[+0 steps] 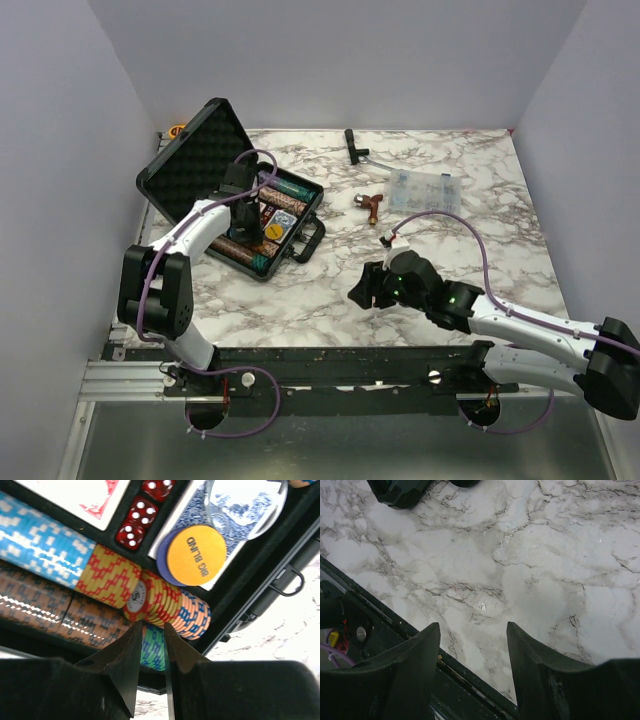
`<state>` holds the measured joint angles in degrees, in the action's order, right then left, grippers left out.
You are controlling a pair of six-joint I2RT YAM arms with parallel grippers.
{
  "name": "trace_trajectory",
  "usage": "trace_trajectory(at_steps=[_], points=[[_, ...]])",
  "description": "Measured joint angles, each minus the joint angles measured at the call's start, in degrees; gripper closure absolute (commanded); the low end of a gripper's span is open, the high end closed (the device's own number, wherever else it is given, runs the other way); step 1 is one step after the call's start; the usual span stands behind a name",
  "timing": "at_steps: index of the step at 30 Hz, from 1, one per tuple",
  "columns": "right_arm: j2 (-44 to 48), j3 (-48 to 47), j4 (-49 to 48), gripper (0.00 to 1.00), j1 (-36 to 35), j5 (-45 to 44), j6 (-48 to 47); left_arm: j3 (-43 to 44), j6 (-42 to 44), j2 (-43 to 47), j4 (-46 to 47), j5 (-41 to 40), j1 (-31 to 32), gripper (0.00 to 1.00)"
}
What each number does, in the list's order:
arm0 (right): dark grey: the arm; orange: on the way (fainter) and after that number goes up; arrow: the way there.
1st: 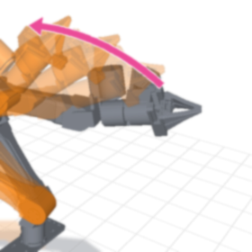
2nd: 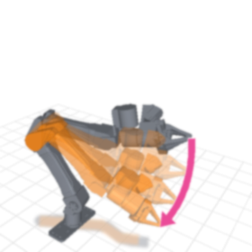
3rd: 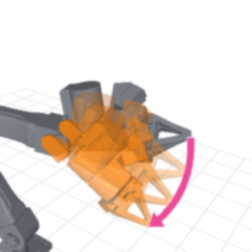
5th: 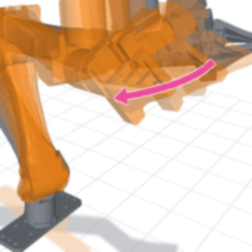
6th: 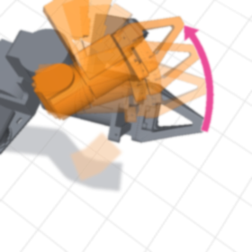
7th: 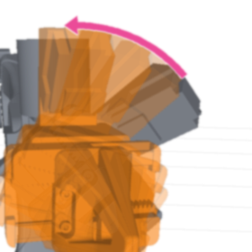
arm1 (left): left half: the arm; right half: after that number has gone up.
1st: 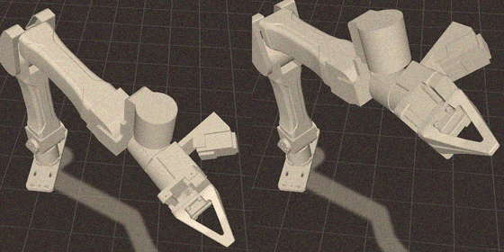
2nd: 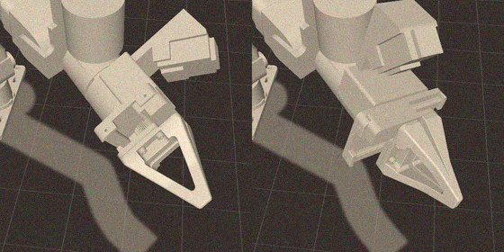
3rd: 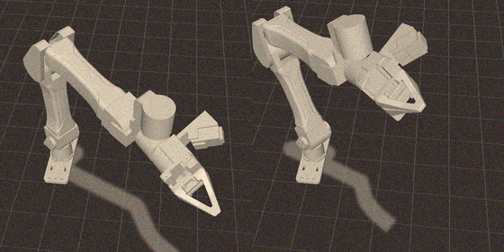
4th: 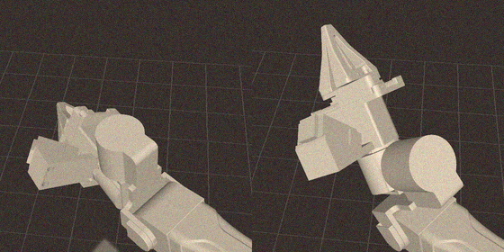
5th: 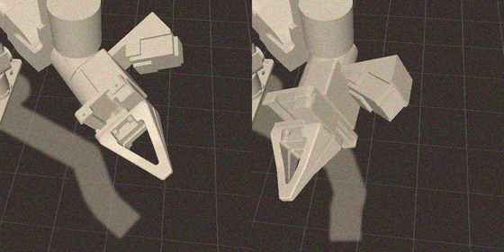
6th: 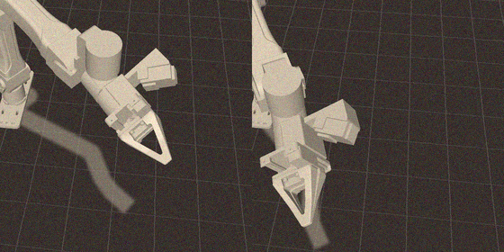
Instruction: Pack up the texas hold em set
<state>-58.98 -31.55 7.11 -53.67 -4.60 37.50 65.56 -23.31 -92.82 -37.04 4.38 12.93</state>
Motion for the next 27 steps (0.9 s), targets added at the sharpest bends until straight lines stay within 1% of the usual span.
trace_trajectory(at_steps=[6, 10, 13, 17, 21, 24, 27], points=[[0.1, 0.0, -0.1, 0.42, 0.0, 0.0, 0.0, 1.8, 0.9, -0.7, -2.6, -6.1, 0.9, 0.76], [0.2, 0.0, -0.1, 0.42, 0.0, 0.0, 0.0, 4.2, 1.6, -3.1, -3.4, -7.5, 1.6, 0.8], [0.4, 0.0, -0.1, 0.42, 0.0, 0.0, 0.0, 5.0, 2.0, -4.8, -3.6, -8.1, 2.1, 0.81], [0.5, 0.0, -0.1, 0.42, 0.0, 0.0, 0.0, 5.3, 2.3, -5.9, -3.8, -8.4, 2.4, 0.91], [0.5, 0.0, -0.1, 0.42, 0.0, 0.0, 0.0, 6.4, 2.5, -6.7, -4.7, -9.5, 2.7, 0.95], [0.5, 0.0, -0.1, 0.42, 0.0, 0.0, 0.0, 7.6, 2.5, -7.6, -6.0, -10.5, 3.1, 0.93], [0.5, 0.0, -0.1, 0.42, 0.0, 0.0, 0.0, 7.7, 2.5, -7.7, -6.2, -11.9, 3.7, 0.83]])
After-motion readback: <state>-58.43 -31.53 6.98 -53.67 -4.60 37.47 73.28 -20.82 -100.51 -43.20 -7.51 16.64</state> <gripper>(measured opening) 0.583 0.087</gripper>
